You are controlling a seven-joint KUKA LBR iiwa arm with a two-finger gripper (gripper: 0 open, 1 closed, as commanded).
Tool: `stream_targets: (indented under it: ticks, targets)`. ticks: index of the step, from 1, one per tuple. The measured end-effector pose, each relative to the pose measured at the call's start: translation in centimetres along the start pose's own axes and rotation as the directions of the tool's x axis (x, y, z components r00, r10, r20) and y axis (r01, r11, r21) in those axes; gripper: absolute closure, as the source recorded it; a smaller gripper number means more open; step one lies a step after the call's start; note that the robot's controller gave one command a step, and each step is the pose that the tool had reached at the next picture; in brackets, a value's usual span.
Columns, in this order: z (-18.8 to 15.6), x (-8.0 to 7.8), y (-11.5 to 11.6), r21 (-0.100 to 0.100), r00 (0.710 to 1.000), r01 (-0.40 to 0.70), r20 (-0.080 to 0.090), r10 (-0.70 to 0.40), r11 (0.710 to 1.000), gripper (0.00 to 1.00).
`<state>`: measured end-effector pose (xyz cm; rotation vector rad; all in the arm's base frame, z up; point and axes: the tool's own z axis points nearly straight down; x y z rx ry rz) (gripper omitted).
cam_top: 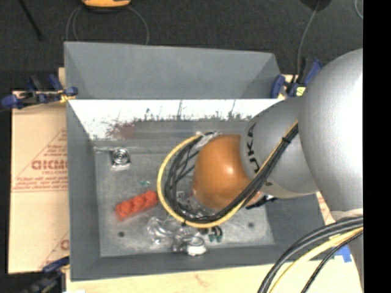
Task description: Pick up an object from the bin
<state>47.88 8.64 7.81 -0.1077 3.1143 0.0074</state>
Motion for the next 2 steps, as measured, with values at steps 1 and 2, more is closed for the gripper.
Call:
stream_targets:
  ticks: [1, 2]
  targets:
    - [-11.0, -0.7, -1.3, 0.0, 0.973, 0.229, -0.02, -0.229, 0.973, 1.0]
    - [-16.2, -0.3, -2.0, 0.0, 0.97, 0.241, -0.021, -0.241, 0.971, 1.0]
